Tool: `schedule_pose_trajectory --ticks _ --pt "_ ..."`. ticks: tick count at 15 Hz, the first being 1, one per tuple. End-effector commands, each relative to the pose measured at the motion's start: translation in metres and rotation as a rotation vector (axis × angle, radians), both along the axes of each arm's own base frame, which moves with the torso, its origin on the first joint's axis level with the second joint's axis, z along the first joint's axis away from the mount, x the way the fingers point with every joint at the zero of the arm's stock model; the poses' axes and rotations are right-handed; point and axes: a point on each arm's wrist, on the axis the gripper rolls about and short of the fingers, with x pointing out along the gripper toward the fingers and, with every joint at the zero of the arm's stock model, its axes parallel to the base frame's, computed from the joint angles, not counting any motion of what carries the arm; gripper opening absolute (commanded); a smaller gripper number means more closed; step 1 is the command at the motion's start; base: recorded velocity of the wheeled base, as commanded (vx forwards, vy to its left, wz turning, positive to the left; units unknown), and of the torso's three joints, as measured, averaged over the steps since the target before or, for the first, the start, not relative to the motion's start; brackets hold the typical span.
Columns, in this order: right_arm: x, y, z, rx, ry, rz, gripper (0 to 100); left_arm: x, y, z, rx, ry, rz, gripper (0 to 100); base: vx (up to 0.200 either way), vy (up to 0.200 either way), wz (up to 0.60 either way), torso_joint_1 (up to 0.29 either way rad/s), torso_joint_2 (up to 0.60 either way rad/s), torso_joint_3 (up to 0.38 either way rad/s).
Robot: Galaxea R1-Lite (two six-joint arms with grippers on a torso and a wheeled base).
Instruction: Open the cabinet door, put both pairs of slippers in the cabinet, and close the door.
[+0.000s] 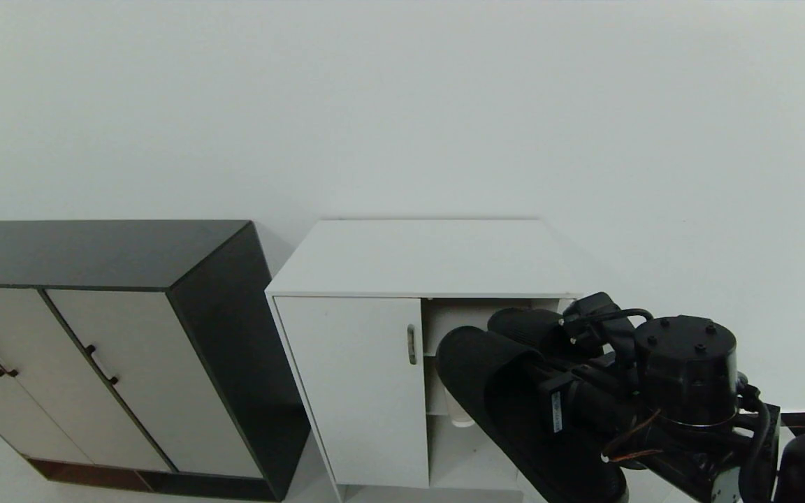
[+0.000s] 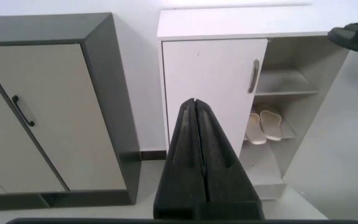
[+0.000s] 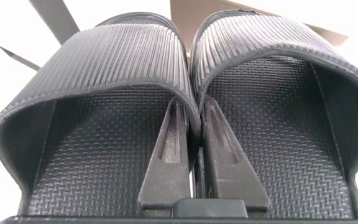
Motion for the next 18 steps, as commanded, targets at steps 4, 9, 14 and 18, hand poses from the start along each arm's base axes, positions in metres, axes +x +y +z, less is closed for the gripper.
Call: schedule_pose_trajectory --ticks 4,9,14,18 --pt "0.0 0.001 -0.004 -0.01 -0.005 0.006 0 0.0 0.0 0.0 0.013 0.0 -0.005 0 0.0 0.0 0.0 -0.185 0.43 0.236" --pt "-0.006 0.005 0.0 -0.007 -0.024 0.029 0 0.0 -0.001 0.001 0.113 -0.011 -0.058 0 0.0 0.0 0.0 -0.237 0.55 0.306" --pt "-0.008 0.004 0.001 -0.007 -0.028 0.03 0 0.0 0.0 0.0 0.0 0.002 -0.004 0 0.0 0.0 0.0 -0.21 0.53 0.312" --pt "-0.01 0.006 0.001 -0.011 -0.032 0.04 0 0.0 0.0 0.0 -0.019 0.003 -0.005 0 0.0 0.0 0.0 -0.193 0.5 0.309"
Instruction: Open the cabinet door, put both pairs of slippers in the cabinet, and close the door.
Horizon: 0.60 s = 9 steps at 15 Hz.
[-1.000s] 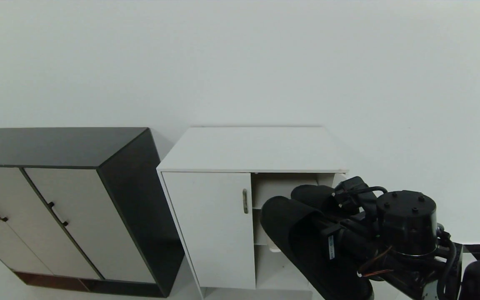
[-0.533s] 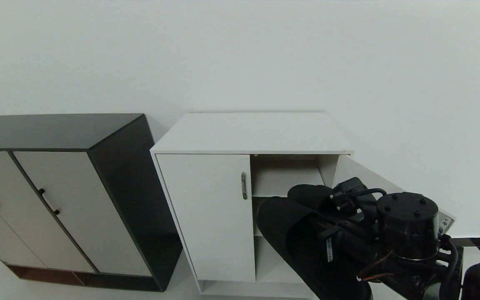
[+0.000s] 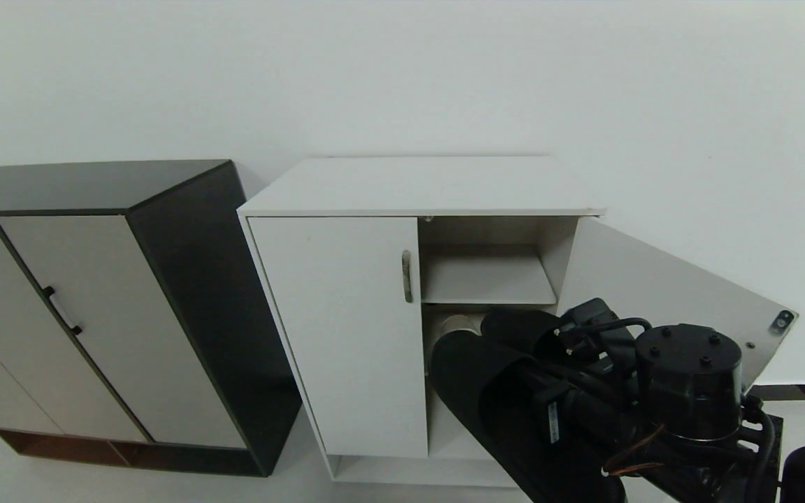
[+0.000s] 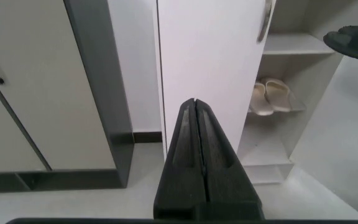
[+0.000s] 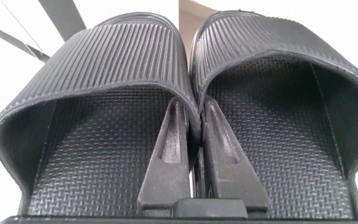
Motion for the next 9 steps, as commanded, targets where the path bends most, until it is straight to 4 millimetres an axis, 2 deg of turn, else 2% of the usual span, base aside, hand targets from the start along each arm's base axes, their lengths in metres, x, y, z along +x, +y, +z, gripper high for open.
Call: schedule_pose_trajectory --ticks 1,9 --pt "-0.0009 0.0004 0.0009 0.002 -0.002 0.003 0 0.0001 0.0 0.0002 0.0 0.0 0.0 0 0.0 0.0 0.0 -0.173 0.49 0.33" --pt "-0.0036 -0.0018 0.0028 0.01 -0.008 0.004 0 0.0001 0.0 0.0002 0.0 0.0 0.0 0 0.0 0.0 0.0 -0.141 0.47 0.328"
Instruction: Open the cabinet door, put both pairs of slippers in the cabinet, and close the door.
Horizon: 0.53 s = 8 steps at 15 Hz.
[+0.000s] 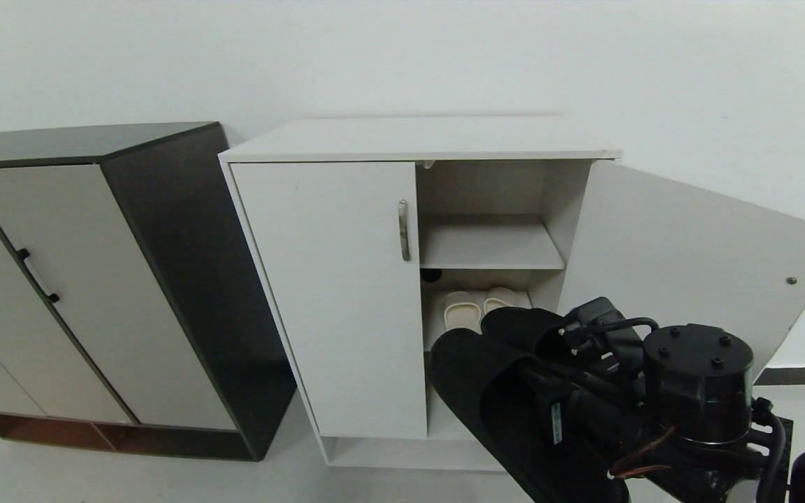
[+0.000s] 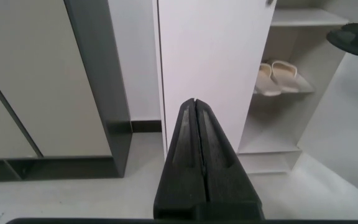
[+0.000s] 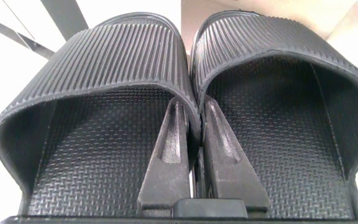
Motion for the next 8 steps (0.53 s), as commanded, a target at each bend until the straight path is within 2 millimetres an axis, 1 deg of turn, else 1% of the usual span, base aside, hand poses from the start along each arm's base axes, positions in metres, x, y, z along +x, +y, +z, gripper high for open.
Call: schedule_pose_trajectory --ticks 1,6,8 --pt "-0.0002 -0.0001 0.0 0.0 0.0 0.0 0 0.0001 0.0 0.0001 0.0 0.001 0.001 0 0.0 0.0 0.0 -0.1 0.45 0.344" --pt "0.0002 0.0003 -0.0021 -0.005 0.005 0.0 0 0.0001 0.0 0.0001 0.0 0.001 -0.001 0 0.0 0.0 0.0 -0.058 0.43 0.362" --pt "0.0006 0.0002 -0.0033 -0.007 0.009 -0.001 0 0.0 0.0 0.0001 0.0 -0.001 0.001 0 0.0 0.0 0.0 -0.015 0.16 0.171"
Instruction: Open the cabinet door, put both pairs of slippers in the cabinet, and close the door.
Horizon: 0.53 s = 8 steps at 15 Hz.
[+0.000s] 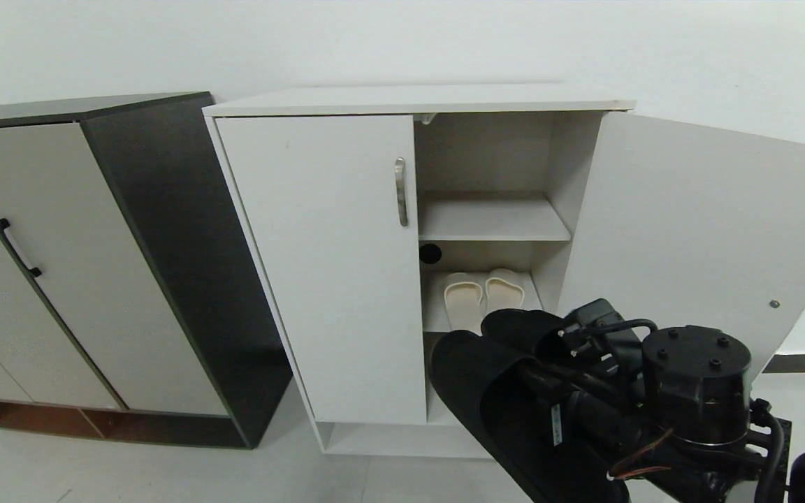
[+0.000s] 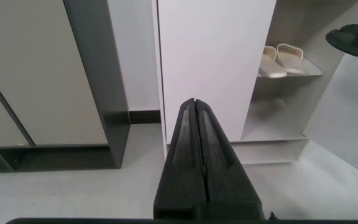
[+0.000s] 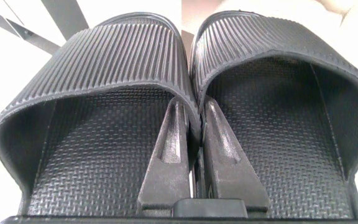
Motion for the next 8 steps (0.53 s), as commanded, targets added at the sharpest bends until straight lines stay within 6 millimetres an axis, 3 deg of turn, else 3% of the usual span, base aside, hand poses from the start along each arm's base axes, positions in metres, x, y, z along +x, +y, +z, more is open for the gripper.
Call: schedule_pose_trajectory --ticks 1,8 --pt "0.0006 0.0003 -0.0018 -0.005 0.005 -0.001 0 0.0 -0.0001 -0.0001 0.001 0.001 0.0 0 0.0 0.0 0.0 -0.002 0.07 0.036" --pt "0.0017 0.0002 -0.0051 -0.012 0.014 -0.005 0 0.0 0.0 0.0001 -0.001 -0.001 0.002 0 0.0 0.0 0.0 0.0 0.0 0.0"
